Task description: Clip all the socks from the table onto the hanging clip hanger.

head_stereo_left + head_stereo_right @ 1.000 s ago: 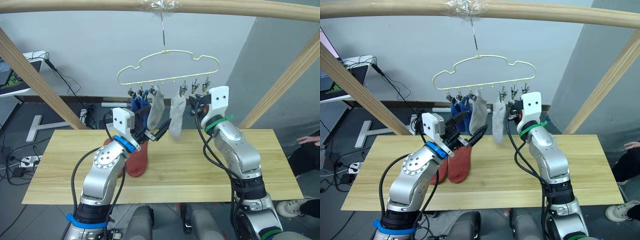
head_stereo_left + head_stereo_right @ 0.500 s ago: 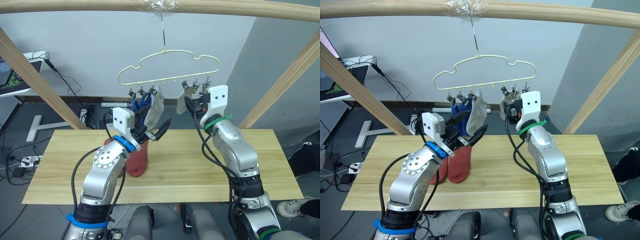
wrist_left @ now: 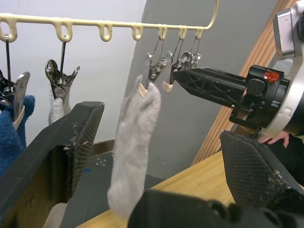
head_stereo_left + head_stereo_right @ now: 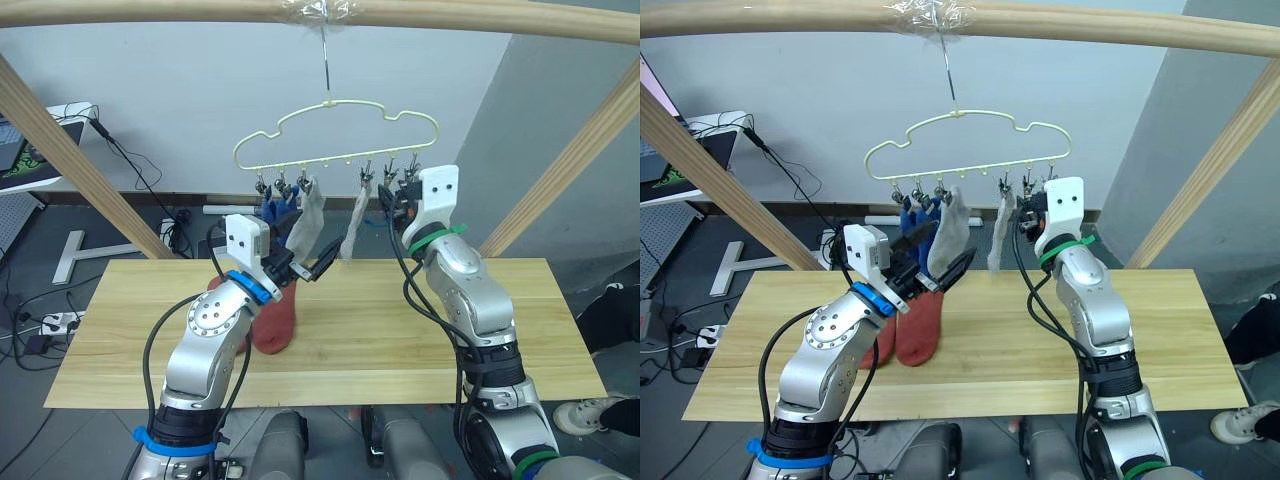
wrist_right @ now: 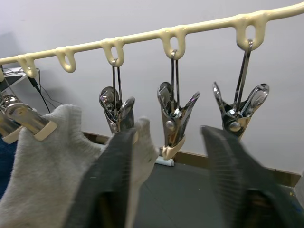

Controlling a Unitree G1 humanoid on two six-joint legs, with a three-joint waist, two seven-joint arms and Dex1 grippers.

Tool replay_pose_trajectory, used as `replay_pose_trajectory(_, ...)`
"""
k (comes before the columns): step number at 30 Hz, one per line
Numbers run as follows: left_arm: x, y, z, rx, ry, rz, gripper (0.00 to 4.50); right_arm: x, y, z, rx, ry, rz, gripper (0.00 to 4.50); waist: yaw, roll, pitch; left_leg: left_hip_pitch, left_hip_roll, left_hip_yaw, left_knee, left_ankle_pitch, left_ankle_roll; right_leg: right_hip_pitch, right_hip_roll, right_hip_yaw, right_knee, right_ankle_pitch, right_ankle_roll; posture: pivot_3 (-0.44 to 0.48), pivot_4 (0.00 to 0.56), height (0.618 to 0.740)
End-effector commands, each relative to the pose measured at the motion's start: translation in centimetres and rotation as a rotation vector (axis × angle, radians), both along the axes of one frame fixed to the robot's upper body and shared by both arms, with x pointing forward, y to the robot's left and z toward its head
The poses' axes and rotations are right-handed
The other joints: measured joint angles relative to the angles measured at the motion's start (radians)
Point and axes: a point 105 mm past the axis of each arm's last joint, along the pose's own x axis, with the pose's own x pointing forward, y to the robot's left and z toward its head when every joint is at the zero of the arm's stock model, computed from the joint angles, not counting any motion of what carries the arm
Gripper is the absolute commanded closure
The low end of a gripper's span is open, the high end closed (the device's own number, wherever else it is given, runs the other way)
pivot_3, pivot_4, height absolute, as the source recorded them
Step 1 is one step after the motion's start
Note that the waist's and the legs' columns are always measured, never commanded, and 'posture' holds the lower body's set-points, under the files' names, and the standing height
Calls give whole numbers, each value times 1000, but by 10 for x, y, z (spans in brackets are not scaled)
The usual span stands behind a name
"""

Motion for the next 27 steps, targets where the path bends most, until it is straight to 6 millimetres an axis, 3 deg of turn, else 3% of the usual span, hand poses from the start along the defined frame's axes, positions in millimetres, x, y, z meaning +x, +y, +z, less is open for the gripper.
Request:
replay_pose_trajectory(1,-5,-3,15,-19,-54,-13,0,-1,0,18,7,-70,0,2471,0,0,0,0,0,0,0,0,0,0,0,0,0,0,0,72,213,740)
replay_pose_trajectory(16,-4,-1,24,-6,-80,-9,0,16,2,20,-18,-73,-41,2471,1,0,0,0,0,0,0,0,0,0,0,0,1,2,-3,81,219,740)
replay_pose_trajectory(27,-5,-3,42,0,-147,-26,0,18,24,32,5,-104,26,2471,2,0,0,0,0,0,0,0,0,0,0,0,1,2,-4,88,220,740)
